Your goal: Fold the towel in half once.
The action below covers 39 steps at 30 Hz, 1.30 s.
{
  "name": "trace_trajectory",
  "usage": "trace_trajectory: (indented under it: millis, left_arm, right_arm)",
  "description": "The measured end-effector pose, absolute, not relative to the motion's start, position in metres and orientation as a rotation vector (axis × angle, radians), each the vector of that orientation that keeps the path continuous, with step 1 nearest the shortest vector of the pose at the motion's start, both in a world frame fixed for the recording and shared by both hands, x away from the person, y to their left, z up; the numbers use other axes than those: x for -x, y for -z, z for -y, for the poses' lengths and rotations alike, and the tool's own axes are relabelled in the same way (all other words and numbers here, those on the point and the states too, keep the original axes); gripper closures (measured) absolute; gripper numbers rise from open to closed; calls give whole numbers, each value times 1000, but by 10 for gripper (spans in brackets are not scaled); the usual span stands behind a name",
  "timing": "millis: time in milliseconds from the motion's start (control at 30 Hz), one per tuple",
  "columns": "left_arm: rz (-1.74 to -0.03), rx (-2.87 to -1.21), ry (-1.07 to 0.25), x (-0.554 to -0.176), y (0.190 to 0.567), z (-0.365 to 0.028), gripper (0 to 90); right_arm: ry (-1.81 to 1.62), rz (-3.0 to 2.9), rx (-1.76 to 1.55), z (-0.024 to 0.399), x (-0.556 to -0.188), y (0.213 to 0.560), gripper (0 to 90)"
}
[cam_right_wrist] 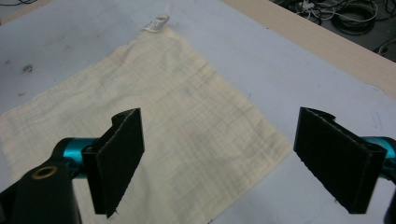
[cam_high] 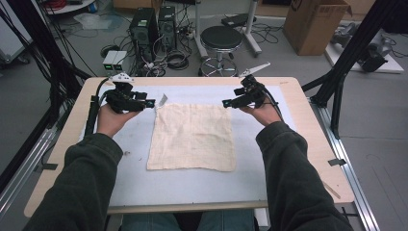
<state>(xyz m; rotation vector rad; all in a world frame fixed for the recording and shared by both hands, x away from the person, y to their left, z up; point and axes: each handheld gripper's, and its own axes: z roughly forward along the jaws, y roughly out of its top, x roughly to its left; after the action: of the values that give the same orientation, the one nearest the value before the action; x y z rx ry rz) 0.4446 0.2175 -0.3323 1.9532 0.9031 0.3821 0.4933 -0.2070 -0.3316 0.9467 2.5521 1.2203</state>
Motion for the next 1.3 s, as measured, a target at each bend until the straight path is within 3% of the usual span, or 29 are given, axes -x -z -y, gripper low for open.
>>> trace_trajectory:
  millis: [567, 1300]
  left_arm:
    - [-1018, -1993, -399, -484, 386, -207, 494]
    - [-1138, -1939, -382, -503, 415, -210, 525]
  right_arm:
    - [-1145, -2549, -1070, 205, -525, 368, 233]
    - [-1038, -2560, -1232, 196, -546, 422, 257]
